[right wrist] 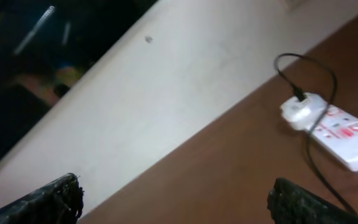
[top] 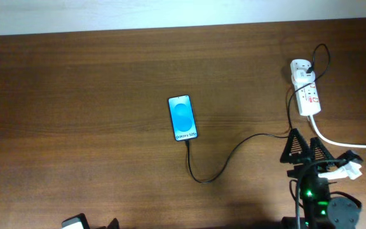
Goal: Plug charger to phone and switch on socket
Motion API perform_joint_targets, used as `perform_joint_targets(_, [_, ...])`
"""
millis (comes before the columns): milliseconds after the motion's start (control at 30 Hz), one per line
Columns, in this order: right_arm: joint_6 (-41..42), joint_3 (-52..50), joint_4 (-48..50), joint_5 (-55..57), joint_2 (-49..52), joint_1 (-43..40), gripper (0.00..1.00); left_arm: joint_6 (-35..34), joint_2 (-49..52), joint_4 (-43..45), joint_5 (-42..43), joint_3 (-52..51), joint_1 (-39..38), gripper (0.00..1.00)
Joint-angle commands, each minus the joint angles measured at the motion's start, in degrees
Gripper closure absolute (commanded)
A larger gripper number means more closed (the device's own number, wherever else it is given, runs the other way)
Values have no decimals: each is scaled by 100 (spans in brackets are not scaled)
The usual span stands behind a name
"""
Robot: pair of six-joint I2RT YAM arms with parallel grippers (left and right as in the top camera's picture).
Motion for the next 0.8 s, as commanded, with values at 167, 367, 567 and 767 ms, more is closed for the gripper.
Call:
perform_joint_targets(167, [-203, -984, 942, 560, -61, 94, 2, -118, -13, -201, 85, -66, -28, 1])
perform_joint_targets(367, [-1003, -1078, 1132, 518, -61, 94, 2, -118, -13, -201, 85, -66, -28, 1])
perform_joint_targets(567, [-1056, -1099, 1670, 544, -63, 94, 1, -118, -13, -201, 87, -66, -28, 1])
perform_joint_targets(767, [-1054, -1709, 2855, 498, -63, 94, 2, -118, -11, -201, 87, -66, -28, 1])
